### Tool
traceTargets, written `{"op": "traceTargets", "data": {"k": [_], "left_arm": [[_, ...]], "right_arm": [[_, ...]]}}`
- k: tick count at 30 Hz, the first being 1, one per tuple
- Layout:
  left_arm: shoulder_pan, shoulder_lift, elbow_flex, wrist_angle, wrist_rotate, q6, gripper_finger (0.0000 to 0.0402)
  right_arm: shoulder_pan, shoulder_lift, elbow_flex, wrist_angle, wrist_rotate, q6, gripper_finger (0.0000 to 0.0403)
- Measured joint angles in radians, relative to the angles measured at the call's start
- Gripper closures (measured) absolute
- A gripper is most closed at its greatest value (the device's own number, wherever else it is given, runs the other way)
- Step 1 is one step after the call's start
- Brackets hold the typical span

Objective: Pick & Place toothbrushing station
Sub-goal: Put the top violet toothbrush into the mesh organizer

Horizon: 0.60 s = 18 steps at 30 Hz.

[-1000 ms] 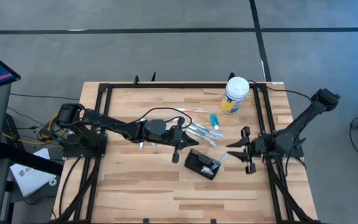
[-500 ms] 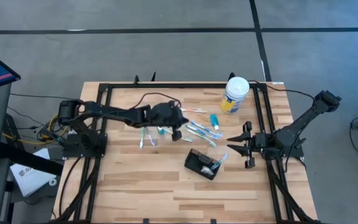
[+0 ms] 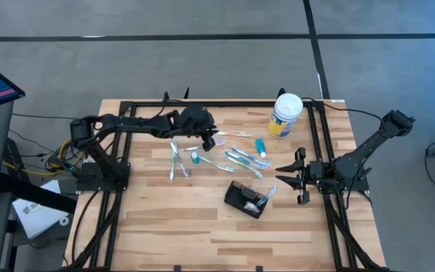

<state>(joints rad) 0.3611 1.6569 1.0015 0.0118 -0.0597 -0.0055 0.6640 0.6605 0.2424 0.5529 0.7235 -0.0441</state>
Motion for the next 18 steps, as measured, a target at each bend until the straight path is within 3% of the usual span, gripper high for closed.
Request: {"op": "traceTargets", "data": {"k": [7, 18], "left_arm": [[0.046, 0.0, 0.0, -0.011, 0.037, -0.01, 0.0297], [-0.006, 0.001, 0.0, -0.052, 0.042, -0.019, 0.029]], "right_arm": [[0.0, 0.0, 0.0, 0.0, 0.0, 0.0, 0.0305], [0.0, 0.0, 0.0, -0.022, -0.001, 0.001, 0.0305]]}}
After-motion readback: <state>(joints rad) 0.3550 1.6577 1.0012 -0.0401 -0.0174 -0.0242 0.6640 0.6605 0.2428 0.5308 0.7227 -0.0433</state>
